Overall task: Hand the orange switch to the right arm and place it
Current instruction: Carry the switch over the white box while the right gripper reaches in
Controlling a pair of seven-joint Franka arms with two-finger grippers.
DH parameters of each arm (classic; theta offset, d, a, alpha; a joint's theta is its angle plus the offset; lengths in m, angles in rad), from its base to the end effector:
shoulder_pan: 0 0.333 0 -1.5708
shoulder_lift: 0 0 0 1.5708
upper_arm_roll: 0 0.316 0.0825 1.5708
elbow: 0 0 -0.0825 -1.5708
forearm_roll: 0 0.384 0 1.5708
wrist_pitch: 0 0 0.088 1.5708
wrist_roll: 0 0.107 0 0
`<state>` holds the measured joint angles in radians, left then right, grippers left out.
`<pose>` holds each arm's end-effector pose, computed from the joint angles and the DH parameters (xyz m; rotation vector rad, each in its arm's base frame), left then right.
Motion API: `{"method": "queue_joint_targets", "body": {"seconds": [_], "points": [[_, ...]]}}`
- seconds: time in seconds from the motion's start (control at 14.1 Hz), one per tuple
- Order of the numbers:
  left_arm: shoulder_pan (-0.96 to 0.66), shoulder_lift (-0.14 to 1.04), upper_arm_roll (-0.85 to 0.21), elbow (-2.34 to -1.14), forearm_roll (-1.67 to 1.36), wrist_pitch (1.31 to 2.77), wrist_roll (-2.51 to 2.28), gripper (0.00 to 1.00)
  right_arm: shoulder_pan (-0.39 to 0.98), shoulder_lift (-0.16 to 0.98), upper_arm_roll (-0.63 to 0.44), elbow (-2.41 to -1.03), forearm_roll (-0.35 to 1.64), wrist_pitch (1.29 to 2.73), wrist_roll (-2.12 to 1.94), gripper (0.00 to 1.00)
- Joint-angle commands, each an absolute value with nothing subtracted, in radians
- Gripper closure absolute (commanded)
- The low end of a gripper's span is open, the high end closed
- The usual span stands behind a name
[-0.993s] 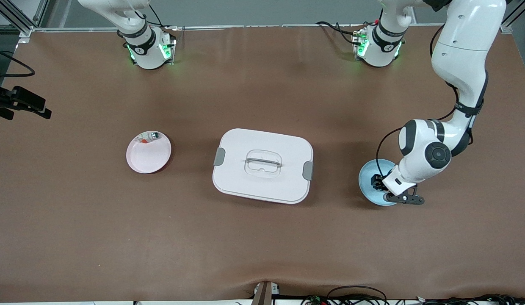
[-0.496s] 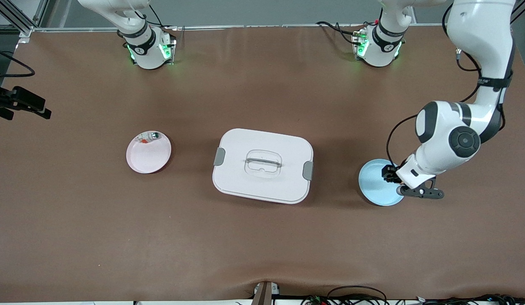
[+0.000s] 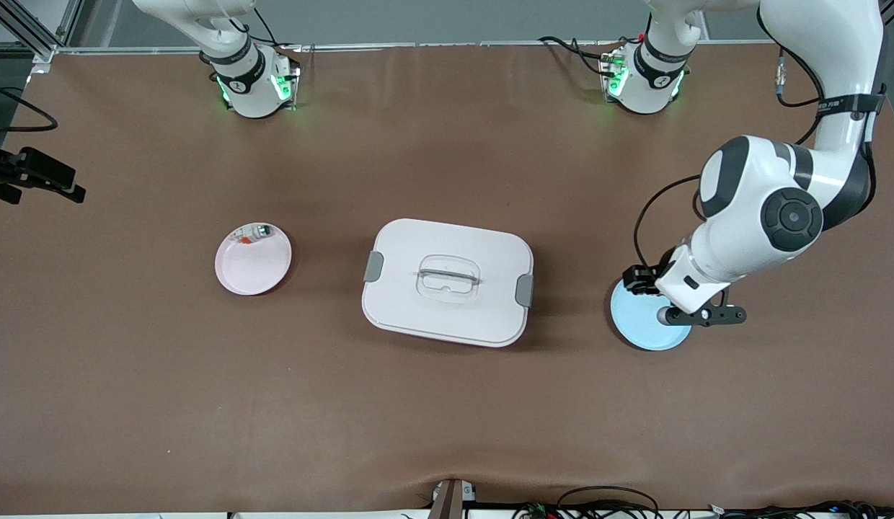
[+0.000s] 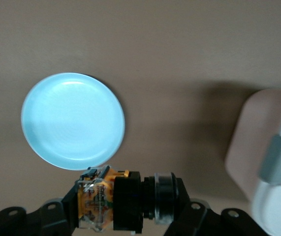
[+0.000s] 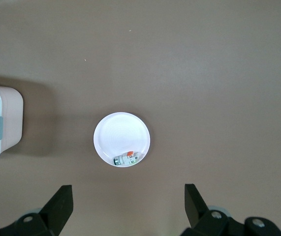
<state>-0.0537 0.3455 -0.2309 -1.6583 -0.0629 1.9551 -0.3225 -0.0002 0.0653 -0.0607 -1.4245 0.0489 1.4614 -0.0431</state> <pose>0.6266 -0.1724 0.4107 3.0198 0.1123 -0.1195 0.5633 -0.0273 0.6470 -3.0951 0.0202 0.0401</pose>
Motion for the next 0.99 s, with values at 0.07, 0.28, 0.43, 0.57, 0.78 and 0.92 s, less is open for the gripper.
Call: {"method": "queue_joint_targets", "body": {"seconds": [0.07, 0.28, 0.43, 0.57, 0.78, 0.92], "points": [[-0.060, 0.356, -0.291, -1.585, -0.166, 1.917, -0.512, 1.00, 0.003, 0.095, -0.058, -1.428, 0.031, 1.474, -0.026, 0.00], [-0.069, 0.364, -0.371, -1.554, -0.166, 1.917, -0.749, 1.00, -0.008, 0.127, -0.057, -1.414, 0.026, 1.506, -0.028, 0.00], [-0.078, 0.380, -0.422, -1.520, -0.167, 1.917, -0.939, 1.00, -0.006, 0.205, -0.058, -1.413, 0.023, 1.542, -0.028, 0.00], [-0.124, 0.400, -0.439, -1.490, -0.182, 1.919, -1.133, 1.00, -0.009, 0.207, -0.060, -1.413, 0.018, 1.546, -0.032, 0.00], [-0.204, 0.419, -0.439, -1.444, -0.186, 1.919, -1.366, 1.00, -0.003, 0.233, -0.058, -1.413, -0.018, 1.545, -0.037, 0.00], [-0.247, 0.425, -0.439, -1.425, -0.186, 1.927, -1.512, 1.00, -0.006, 0.235, -0.055, -1.420, 0.003, 1.546, -0.032, 0.00]]}}
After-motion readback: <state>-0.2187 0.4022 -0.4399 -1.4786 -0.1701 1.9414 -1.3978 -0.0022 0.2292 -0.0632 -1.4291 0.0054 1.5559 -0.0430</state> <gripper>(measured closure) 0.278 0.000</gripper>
